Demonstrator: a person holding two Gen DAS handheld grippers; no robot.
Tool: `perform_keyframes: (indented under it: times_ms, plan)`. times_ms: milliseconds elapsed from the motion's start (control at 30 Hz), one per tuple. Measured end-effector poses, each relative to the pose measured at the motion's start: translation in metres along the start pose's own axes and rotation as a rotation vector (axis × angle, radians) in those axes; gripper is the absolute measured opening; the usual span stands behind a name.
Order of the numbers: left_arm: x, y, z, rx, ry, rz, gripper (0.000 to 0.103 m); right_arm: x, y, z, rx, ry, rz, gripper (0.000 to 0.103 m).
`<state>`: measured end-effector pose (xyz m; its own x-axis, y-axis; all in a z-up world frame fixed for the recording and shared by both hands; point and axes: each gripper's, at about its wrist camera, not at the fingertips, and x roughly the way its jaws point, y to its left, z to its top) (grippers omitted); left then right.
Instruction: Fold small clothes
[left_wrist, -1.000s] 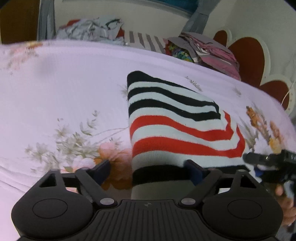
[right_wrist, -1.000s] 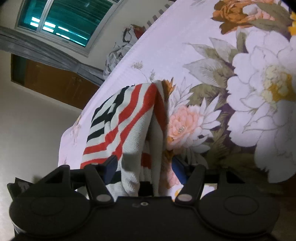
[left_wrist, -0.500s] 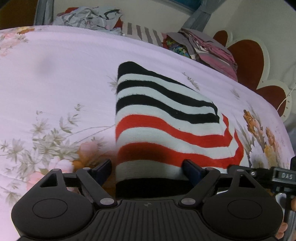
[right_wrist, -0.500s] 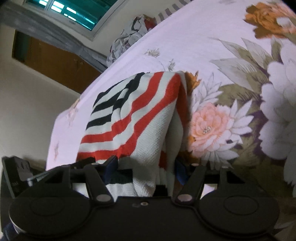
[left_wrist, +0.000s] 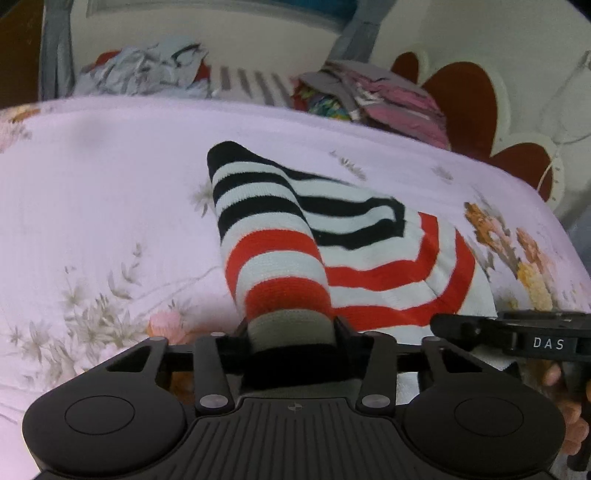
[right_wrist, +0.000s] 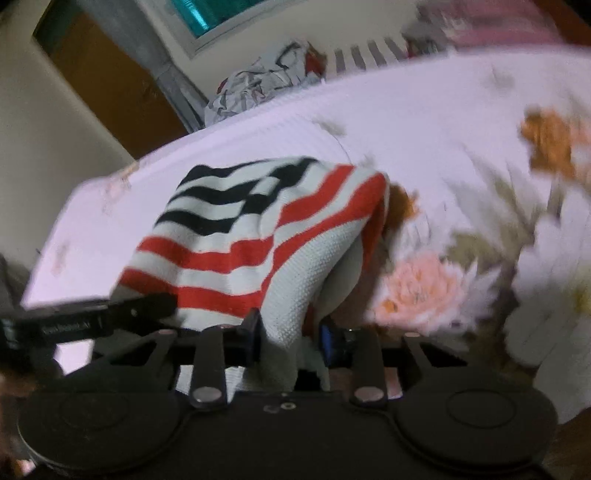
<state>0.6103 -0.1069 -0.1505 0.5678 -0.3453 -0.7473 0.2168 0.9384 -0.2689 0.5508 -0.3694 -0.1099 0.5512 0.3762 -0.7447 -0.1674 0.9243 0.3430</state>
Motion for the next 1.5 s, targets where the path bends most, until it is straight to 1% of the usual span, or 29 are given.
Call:
perform_keyframes:
  times_ms: [100,200,300,367,467,600,667,733,833,867,900,933,967,1033,1067,1167,1200,1267,1300,1333,1367,1400,1433,1467,1500]
  plan:
    - [-0.012,0.007,0.001,0.008,-0.031,-0.041,0.042,-0.012,0.020,0.001,-0.038,-0.039,-0.030,0.030]
    - [-0.031,0.017,0.004,0.043,-0.064,-0.071,0.041,-0.020,0.049,0.004,-0.082,-0.065,-0.062,0.029]
    - [-0.051,0.045,0.009,0.054,-0.078,-0.091,0.041,-0.021,0.085,0.006,-0.111,-0.088,-0.076,0.029]
    - [-0.066,0.073,0.013,0.059,-0.085,-0.090,0.041,-0.016,0.109,0.007,-0.119,-0.095,-0.068,0.029]
    - [-0.088,0.121,0.018,0.069,-0.092,-0.063,0.041,0.004,0.153,0.011,-0.137,-0.098,-0.043,0.029]
    - [-0.108,0.186,0.020,0.059,-0.083,0.002,0.041,0.045,0.210,0.012,-0.147,-0.083,0.012,0.029]
    - [-0.117,0.215,0.016,0.056,-0.074,0.036,0.041,0.063,0.232,0.009,-0.149,-0.069,0.040,0.029]
    - [-0.121,0.243,0.011,0.031,-0.062,0.058,0.041,0.082,0.247,0.005,-0.139,-0.049,0.066,0.029]
    - [-0.112,0.272,-0.001,0.015,-0.028,0.067,0.043,0.109,0.257,-0.001,-0.121,-0.004,0.082,0.029]
    - [-0.105,0.280,-0.005,0.018,-0.010,0.064,0.050,0.117,0.255,-0.004,-0.116,0.011,0.057,0.029]
    - [-0.099,0.284,-0.010,0.013,-0.014,0.060,0.055,0.122,0.249,-0.006,-0.098,0.027,0.042,0.029]
    - [-0.096,0.291,-0.013,-0.010,-0.027,0.043,0.060,0.126,0.241,-0.008,-0.065,0.038,0.048,0.029]
    - [-0.093,0.294,-0.017,-0.044,-0.025,0.015,0.061,0.129,0.228,-0.011,-0.007,0.050,0.062,0.029]
    - [-0.087,0.297,-0.020,-0.066,-0.034,-0.005,0.062,0.128,0.210,-0.016,0.072,0.049,0.097,0.029]
    - [-0.084,0.299,-0.021,-0.066,-0.039,-0.005,0.066,0.127,0.204,-0.017,0.094,0.048,0.104,0.029]
    - [-0.080,0.302,-0.020,-0.087,-0.038,-0.004,0.070,0.124,0.206,-0.017,0.103,0.054,0.098,0.030]
    - [-0.085,0.302,-0.020,-0.078,-0.044,0.002,0.070,0.122,0.209,-0.015,0.095,0.056,0.091,0.031]
    - [-0.109,0.298,-0.025,-0.025,-0.091,0.042,0.070,0.109,0.215,-0.014,0.071,0.055,0.058,0.037]
    - [-0.124,0.295,-0.027,0.006,-0.121,0.071,0.070,0.099,0.216,-0.012,0.055,0.031,0.042,0.040]
    - [-0.132,0.294,-0.026,0.033,-0.148,0.096,0.070,0.084,0.217,-0.008,0.031,-0.015,0.032,0.043]
    - [-0.140,0.292,-0.023,0.059,-0.176,0.111,0.067,0.078,0.223,-0.007,0.018,-0.042,0.042,0.041]
    - [-0.144,0.289,-0.020,0.086,-0.196,0.108,0.058,0.074,0.224,-0.003,0.006,-0.053,0.054,0.039]
    - [-0.144,0.286,-0.015,0.111,-0.197,0.100,0.036,0.072,0.228,0.001,-0.017,-0.061,0.056,0.033]
    - [-0.140,0.283,-0.009,0.130,-0.186,0.098,0.026,0.073,0.234,0.006,-0.054,-0.068,0.045,0.028]
    - [-0.134,0.280,-0.005,0.142,-0.171,0.085,0.024,0.078,0.238,0.011,-0.082,-0.065,0.032,0.027]
